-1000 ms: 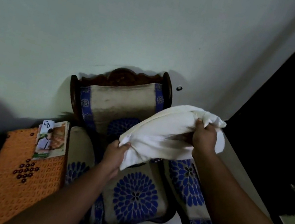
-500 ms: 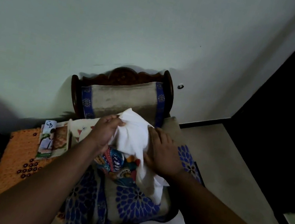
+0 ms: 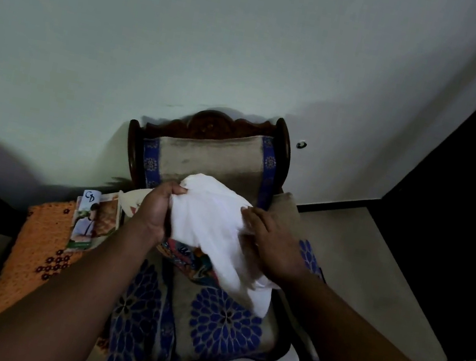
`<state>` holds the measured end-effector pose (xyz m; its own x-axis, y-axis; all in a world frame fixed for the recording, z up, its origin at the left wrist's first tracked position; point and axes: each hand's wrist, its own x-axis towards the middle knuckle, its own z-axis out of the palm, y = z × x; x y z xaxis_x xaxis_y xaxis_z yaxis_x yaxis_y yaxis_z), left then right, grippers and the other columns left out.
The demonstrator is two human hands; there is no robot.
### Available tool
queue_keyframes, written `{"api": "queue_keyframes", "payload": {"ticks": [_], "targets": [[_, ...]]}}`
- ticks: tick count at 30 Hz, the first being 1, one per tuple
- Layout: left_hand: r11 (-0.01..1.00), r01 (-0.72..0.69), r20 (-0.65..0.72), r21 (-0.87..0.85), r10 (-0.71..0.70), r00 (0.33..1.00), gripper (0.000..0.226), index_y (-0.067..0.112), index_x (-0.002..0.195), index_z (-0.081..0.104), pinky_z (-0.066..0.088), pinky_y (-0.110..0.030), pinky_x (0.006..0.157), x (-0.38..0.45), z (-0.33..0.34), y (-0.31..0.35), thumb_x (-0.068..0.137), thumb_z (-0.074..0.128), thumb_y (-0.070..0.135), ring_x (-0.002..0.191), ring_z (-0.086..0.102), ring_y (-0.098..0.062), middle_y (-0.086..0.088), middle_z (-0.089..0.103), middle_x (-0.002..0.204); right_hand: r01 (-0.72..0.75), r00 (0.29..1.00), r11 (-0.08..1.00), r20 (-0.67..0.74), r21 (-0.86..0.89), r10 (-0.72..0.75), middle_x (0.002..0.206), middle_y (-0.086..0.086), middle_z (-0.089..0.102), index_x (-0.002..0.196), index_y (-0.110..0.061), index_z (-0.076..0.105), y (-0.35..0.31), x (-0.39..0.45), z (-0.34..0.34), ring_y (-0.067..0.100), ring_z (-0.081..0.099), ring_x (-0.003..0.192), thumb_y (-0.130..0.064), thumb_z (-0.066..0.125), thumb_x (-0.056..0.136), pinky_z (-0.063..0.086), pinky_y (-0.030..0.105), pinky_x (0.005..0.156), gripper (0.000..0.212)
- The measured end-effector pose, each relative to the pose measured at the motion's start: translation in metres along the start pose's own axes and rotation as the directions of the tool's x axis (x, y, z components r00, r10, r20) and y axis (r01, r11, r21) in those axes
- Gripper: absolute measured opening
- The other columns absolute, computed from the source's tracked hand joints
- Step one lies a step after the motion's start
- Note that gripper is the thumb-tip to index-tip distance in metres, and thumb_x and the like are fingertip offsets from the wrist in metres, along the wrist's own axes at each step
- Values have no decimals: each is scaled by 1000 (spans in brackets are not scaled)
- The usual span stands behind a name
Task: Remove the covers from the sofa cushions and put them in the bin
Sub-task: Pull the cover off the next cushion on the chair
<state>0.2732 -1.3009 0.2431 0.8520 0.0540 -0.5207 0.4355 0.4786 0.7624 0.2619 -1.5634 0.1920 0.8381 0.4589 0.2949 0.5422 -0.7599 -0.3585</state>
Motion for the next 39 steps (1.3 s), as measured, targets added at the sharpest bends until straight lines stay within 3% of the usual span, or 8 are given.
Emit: {"api": "queue_keyframes", "payload": {"ticks": [4,9,13,17,29,34,36,39], "targets": [[999,46,22,-3,-46,999,38,7,111,67,52,-40,86,-4,15,-4,80,55,26,96,66,-34,-18,69,106,-189,978,979,-109,-71,181,143,14,48,148,-12,40,-32,0,18,33,45,127,-41,49,93,40,51,105,62],[986,-90,23,143,88,996,49,15,127,63,51,-38,91,-2,15,-13,87,68,41,107,65,-25,-10,68,124,-99,993,982,-82,-164,86,104,5,63,116,-19,57,-19,12,1,30,61,89,-31,47,86,47,38,71,34],[416,-324,51,850,546,836,71,21,138,47,44,-32,92,-4,16,-22,82,74,56,117,54,-17,3,56,130,-75,996,986,-59,-146,67,93,2,66,107,-22,58,-22,9,2,29,62,79,-24,58,83,49,37,64,25],[244,-251,44,937,630,775,34,17,109,66,42,-31,73,2,4,-23,97,58,47,96,65,-27,-6,70,104,-118,990,986,-95,-114,107,93,0,69,103,-21,64,-23,3,0,25,64,79,-24,73,85,41,29,62,21],[319,-102,-87,942,529,844,22,18,91,64,42,-33,71,35,-14,-19,101,51,32,92,65,-34,-12,69,96,-104,938,980,-310,171,154,86,1,69,95,-17,66,-32,-19,-33,22,65,76,-25,56,89,48,31,63,14],[752,-365,-59,548,470,881,53,28,131,52,50,-18,87,17,-24,-50,89,62,59,108,61,-4,20,64,115,-283,858,869,-297,406,419,98,-2,70,103,-20,64,-14,-13,-55,5,63,87,-24,65,94,45,23,73,9],[884,-269,-172,383,354,919,72,29,129,56,53,-21,83,12,-38,-65,79,58,79,110,64,-10,16,68,113,-266,836,801,-285,537,468,84,-8,65,94,-18,62,-11,-10,-69,-4,58,78,-18,64,97,43,18,69,4],[998,41,-89,54,-36,995,64,28,127,65,53,-41,90,7,-39,-80,89,45,76,113,65,-28,-1,73,117,-231,822,724,-268,650,503,87,-7,66,97,-16,63,-12,-4,-79,-1,59,81,-11,62,98,45,18,74,5]]}}
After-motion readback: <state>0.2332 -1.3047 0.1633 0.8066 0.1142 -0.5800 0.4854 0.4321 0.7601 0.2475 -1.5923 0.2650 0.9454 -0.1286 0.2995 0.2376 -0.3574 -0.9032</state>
